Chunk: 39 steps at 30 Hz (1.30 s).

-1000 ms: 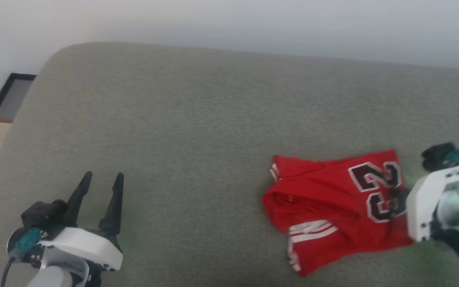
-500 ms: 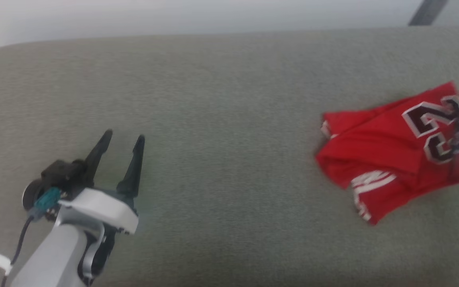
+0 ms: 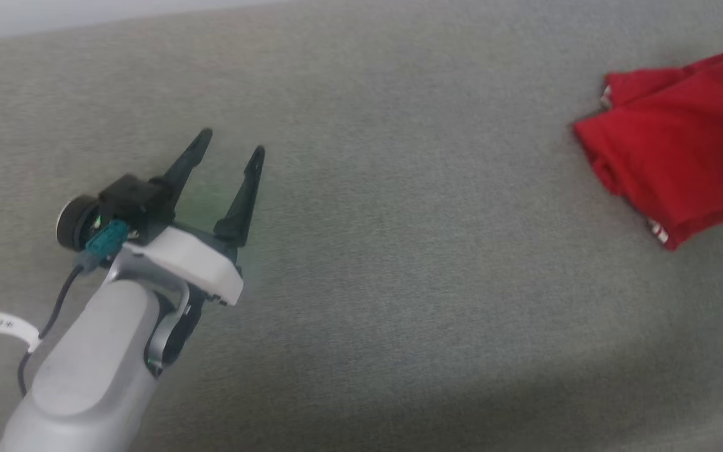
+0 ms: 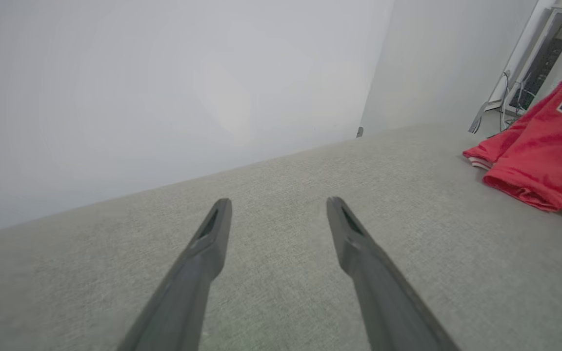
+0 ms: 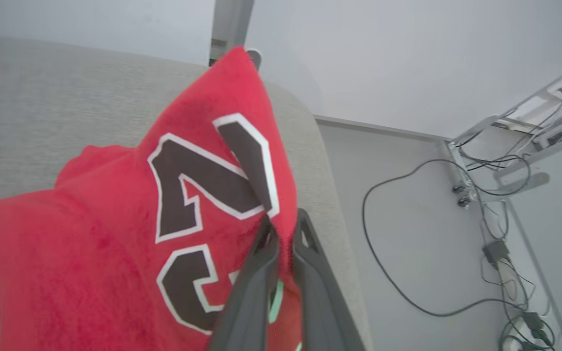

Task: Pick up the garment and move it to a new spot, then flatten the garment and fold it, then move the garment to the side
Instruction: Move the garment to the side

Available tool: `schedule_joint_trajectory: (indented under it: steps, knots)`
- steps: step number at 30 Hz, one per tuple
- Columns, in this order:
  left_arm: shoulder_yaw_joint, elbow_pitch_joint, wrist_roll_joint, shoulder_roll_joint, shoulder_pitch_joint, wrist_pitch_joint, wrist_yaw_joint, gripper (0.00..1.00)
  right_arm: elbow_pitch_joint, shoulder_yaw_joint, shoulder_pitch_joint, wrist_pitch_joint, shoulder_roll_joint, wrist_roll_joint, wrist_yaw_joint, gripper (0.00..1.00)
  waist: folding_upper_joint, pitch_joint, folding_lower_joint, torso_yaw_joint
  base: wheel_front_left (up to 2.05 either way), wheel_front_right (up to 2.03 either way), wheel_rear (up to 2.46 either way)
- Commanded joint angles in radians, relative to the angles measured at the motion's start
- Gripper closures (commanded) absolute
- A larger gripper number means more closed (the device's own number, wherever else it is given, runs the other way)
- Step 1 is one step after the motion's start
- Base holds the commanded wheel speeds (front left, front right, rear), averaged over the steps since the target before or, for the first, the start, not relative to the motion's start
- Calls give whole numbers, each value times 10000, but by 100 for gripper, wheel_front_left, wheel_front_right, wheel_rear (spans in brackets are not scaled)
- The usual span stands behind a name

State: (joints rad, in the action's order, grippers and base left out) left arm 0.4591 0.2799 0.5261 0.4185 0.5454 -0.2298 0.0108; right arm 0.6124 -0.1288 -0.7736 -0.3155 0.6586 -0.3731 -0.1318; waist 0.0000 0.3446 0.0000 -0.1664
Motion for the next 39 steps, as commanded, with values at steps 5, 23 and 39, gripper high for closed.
schedule_joint_trajectory:
  steps: [5, 23, 39]
  knots:
    - [274, 242, -264, -180, 750, 89, 212, 0, 1064, 170, -756, 885, 111, 588, 23, 100, 0, 628, 0, -517, 0, 0, 0]
    - [878, 1325, -493, -788, 2112, -66, 660, 0, 5373, 1075, -2227, 3217, -723, 1846, 23, 100, 0, 1467, 0, -500, 0, 0, 0]
    - [542, 1717, -356, -859, 1855, -341, 785, 0, 6488, 1097, -2961, 3741, -834, 2709, 23, 0, 0, 861, 0, -10, 0, 0, 0]
